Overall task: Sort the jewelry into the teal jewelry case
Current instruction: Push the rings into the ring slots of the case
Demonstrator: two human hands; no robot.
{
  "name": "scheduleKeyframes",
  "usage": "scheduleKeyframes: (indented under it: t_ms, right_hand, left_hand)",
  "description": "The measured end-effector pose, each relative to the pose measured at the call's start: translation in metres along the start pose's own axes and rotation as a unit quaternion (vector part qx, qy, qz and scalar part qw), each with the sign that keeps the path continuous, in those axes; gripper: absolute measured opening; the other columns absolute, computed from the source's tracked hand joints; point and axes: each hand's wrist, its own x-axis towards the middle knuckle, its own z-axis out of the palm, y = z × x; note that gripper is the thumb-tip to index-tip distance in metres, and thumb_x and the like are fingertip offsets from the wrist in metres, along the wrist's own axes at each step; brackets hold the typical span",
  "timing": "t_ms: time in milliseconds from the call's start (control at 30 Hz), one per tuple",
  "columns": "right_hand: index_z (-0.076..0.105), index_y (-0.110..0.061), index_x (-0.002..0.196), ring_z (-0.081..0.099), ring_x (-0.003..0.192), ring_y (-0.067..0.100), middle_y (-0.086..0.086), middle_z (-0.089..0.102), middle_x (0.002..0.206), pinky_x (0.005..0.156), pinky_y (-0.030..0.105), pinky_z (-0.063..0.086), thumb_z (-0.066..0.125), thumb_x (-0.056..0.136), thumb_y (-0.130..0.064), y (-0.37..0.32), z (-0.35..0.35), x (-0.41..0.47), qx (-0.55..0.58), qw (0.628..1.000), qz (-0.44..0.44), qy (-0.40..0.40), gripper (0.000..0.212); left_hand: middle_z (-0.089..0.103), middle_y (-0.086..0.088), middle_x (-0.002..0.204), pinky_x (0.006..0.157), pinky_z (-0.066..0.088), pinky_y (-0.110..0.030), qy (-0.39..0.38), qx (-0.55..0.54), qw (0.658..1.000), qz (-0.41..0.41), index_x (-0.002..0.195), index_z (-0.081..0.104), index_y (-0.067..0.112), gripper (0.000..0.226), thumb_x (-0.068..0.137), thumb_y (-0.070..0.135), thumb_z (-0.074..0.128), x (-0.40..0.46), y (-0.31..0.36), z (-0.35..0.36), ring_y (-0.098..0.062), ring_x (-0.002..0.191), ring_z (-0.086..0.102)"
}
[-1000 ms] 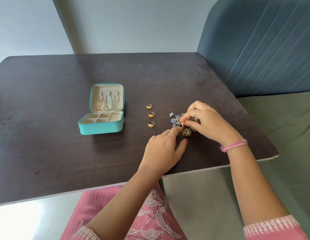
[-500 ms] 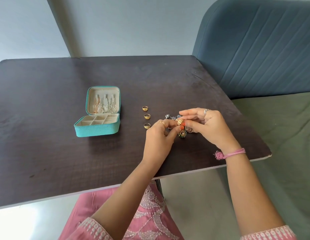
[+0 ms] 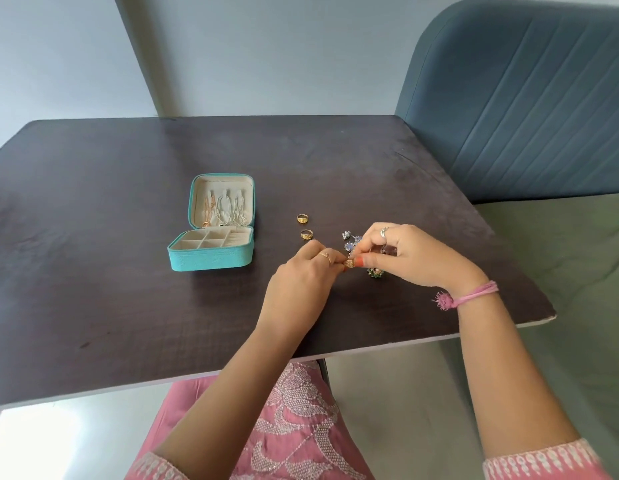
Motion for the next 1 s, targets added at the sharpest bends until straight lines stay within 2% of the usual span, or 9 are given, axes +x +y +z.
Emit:
scheduleKeyframes:
  t_ms: [100, 200, 400, 533, 633, 700, 767, 833, 1000]
  right_hand:
    - [0.066, -0.040, 0.090, 0.051, 0.086, -0.002, -0.016, 0.057, 0.094, 0.089, 0.031, 0.039, 0.060, 0.093, -0.032, -0.003, 0.011, 0.008, -0.069, 0.997, -0.007, -0.029, 0.011]
    - [0.064, -0.043, 0.096, 0.044, 0.105, 0.004, -0.016, 0.054, 0.100, 0.096, 0.035, 0.024, 0.053, 0.096, -0.037, -0.007, 0.022, 0.018, -0.163, 0.986, -0.003, -0.039, 0.013]
    - [0.065, -0.046, 0.107, 0.043, 0.107, 0.009, -0.014, 0.053, 0.106, 0.100, 0.042, 0.025, 0.049, 0.097, -0.041, -0.017, 0.036, 0.034, -0.250, 0.966, -0.016, -0.067, 0.019]
    - [0.067, -0.046, 0.103, 0.046, 0.104, 0.001, -0.016, 0.054, 0.104, 0.101, 0.042, 0.026, 0.053, 0.095, -0.039, -0.018, 0.035, 0.034, -0.225, 0.972, -0.024, -0.066, 0.017]
    - [0.069, -0.043, 0.096, 0.052, 0.090, -0.007, -0.021, 0.055, 0.094, 0.096, 0.033, 0.033, 0.058, 0.094, -0.031, -0.012, 0.023, 0.025, -0.136, 0.990, -0.018, 0.013, 0.016]
    - [0.071, -0.034, 0.098, 0.055, 0.084, -0.007, -0.019, 0.057, 0.092, 0.085, 0.018, 0.037, 0.058, 0.094, -0.023, -0.004, 0.013, 0.013, -0.087, 0.990, -0.008, 0.111, 0.017]
    - [0.070, -0.024, 0.103, 0.056, 0.086, -0.007, -0.012, 0.059, 0.095, 0.080, 0.008, 0.038, 0.056, 0.096, -0.014, 0.007, 0.007, -0.002, -0.054, 0.973, -0.003, 0.224, 0.019]
    - [0.068, -0.023, 0.106, 0.059, 0.092, -0.001, -0.006, 0.060, 0.101, 0.083, 0.013, 0.043, 0.051, 0.097, -0.010, 0.023, 0.006, -0.018, -0.023, 0.949, 0.027, 0.314, 0.023]
    - [0.067, -0.029, 0.103, 0.058, 0.095, 0.013, -0.001, 0.054, 0.108, 0.089, 0.015, 0.041, 0.042, 0.096, 0.000, 0.054, 0.021, -0.046, -0.009, 0.939, 0.096, 0.329, 0.039]
  left_hand:
    - [0.064, 0.005, 0.092, 0.070, 0.054, -0.039, -0.002, -0.016, 0.999, -0.043, 0.104, 0.066, 0.019, 0.020, 0.089, 0.031, 0.061, -0.011, -0.006, -0.010, -0.017, 0.077, 0.064]
    - [0.059, 0.008, 0.080, 0.072, 0.048, -0.032, 0.016, -0.024, 0.995, -0.095, 0.098, 0.060, 0.018, 0.013, 0.085, 0.019, 0.063, -0.025, -0.017, -0.016, -0.010, 0.072, 0.056]
    - [0.053, 0.008, 0.067, 0.070, 0.043, -0.024, 0.016, -0.054, 0.991, -0.125, 0.091, 0.056, 0.017, 0.010, 0.083, 0.014, 0.060, -0.030, -0.024, -0.025, -0.006, 0.064, 0.047]
    - [0.052, 0.010, 0.068, 0.068, 0.042, -0.022, 0.007, -0.055, 0.991, -0.125, 0.091, 0.055, 0.018, 0.009, 0.083, 0.015, 0.060, -0.029, -0.023, -0.024, -0.003, 0.061, 0.047]
    - [0.050, 0.010, 0.064, 0.066, 0.040, -0.021, 0.011, -0.056, 0.992, -0.115, 0.091, 0.056, 0.018, 0.008, 0.085, 0.017, 0.060, -0.030, -0.020, -0.022, -0.002, 0.060, 0.047]
    - [0.048, 0.011, 0.061, 0.064, 0.041, -0.024, 0.002, -0.064, 0.992, -0.111, 0.092, 0.055, 0.019, 0.006, 0.087, 0.020, 0.058, -0.031, -0.015, -0.020, -0.004, 0.058, 0.047]
    - [0.048, 0.009, 0.062, 0.066, 0.047, -0.031, -0.022, -0.068, 0.993, -0.092, 0.095, 0.054, 0.020, 0.007, 0.090, 0.025, 0.055, -0.035, -0.006, -0.015, -0.009, 0.060, 0.051]
    - [0.056, 0.005, 0.071, 0.069, 0.049, -0.036, -0.066, -0.055, 0.993, -0.075, 0.103, 0.054, 0.024, 0.014, 0.093, 0.032, 0.050, -0.036, 0.008, -0.011, -0.019, 0.072, 0.059]
    - [0.066, 0.004, 0.097, 0.058, 0.041, -0.031, -0.097, 0.059, 0.994, 0.005, 0.132, 0.044, 0.029, 0.038, 0.097, 0.041, 0.036, -0.026, 0.028, 0.015, -0.023, 0.086, 0.065]
